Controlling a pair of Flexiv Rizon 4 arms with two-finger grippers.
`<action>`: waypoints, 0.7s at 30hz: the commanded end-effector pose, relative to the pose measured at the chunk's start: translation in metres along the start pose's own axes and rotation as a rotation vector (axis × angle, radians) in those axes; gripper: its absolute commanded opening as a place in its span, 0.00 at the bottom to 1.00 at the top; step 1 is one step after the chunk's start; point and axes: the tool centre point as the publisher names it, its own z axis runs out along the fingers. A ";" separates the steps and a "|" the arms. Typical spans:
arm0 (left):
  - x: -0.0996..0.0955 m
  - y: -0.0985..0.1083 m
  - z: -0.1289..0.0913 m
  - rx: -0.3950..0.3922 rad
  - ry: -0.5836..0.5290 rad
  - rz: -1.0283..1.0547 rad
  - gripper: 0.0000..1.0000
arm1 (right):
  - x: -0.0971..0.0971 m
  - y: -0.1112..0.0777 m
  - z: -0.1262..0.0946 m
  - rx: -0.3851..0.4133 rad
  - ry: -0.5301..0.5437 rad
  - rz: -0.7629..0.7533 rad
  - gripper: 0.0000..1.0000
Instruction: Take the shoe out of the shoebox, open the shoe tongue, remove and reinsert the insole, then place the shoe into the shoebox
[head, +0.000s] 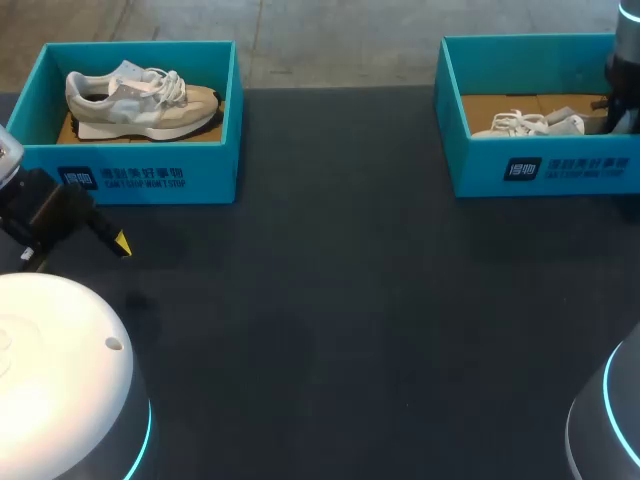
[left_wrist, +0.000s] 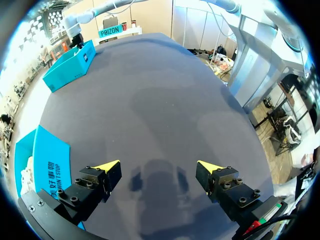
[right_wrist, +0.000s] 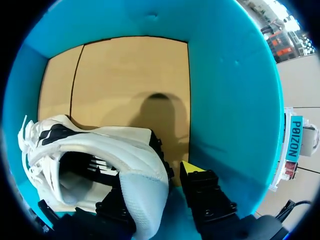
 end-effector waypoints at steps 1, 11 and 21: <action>0.001 0.000 0.000 -0.003 0.000 0.000 1.00 | -0.001 -0.002 -0.009 -0.010 -0.002 0.002 0.37; 0.001 0.000 0.000 -0.003 0.000 0.000 1.00 | -0.004 -0.003 -0.020 -0.020 -0.008 0.007 0.51; 0.001 0.000 0.000 -0.003 0.000 0.000 1.00 | -0.001 -0.003 -0.026 -0.010 -0.007 0.003 0.74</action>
